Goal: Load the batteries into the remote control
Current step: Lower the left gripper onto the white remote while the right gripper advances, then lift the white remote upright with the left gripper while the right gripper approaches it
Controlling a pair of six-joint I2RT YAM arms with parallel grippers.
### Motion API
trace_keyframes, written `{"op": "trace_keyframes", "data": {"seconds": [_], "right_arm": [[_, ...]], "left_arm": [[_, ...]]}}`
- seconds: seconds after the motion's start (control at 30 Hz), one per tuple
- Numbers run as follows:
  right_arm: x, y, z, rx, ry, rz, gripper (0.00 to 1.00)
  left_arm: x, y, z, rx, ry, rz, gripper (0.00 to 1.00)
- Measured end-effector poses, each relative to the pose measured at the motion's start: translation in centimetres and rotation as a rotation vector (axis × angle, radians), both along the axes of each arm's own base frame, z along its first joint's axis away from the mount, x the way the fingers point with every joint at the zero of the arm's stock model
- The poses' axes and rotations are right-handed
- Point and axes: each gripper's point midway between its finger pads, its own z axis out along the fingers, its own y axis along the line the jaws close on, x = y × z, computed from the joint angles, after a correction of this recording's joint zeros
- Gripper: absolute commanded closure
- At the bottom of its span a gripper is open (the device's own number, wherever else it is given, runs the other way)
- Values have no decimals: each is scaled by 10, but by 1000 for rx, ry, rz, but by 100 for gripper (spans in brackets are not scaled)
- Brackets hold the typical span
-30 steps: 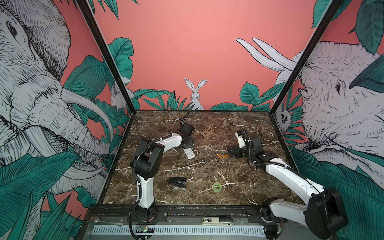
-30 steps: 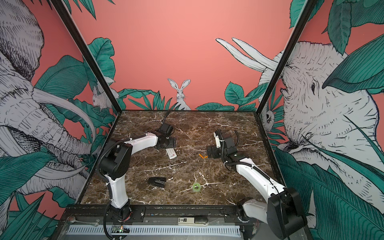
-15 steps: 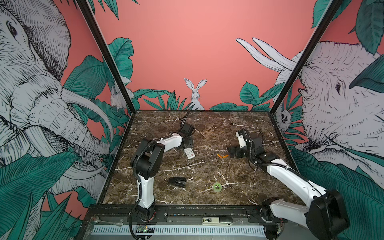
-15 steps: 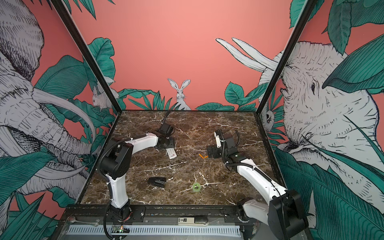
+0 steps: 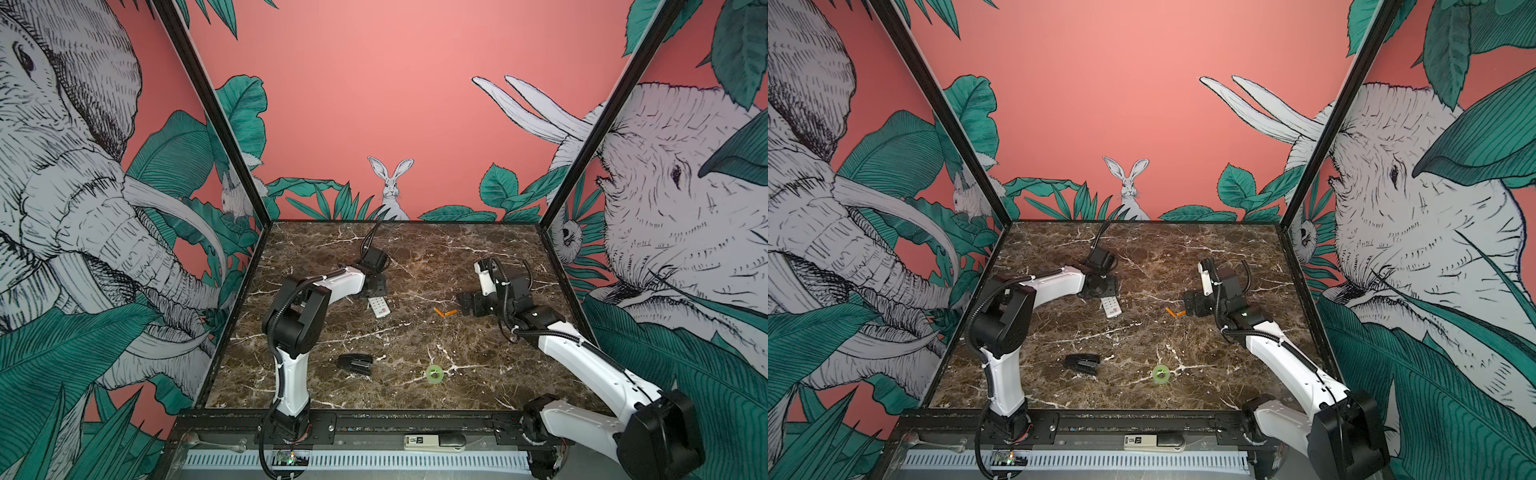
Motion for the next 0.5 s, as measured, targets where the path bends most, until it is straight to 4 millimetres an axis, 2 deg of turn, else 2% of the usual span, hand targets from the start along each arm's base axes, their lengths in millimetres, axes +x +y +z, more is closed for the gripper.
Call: {"op": "trace_keyframes", "data": {"seconds": [0.13, 0.37, 0.5], "right_arm": [[0, 0, 0, -1, 2, 0, 2], [0, 0, -1, 0, 3, 0, 3], [0, 0, -1, 0, 4, 1, 3]], "left_arm": [[1, 0, 0, -1, -3, 2, 34], [2, 1, -1, -1, -11, 7, 48], [3, 0, -1, -9, -25, 9, 60]]}}
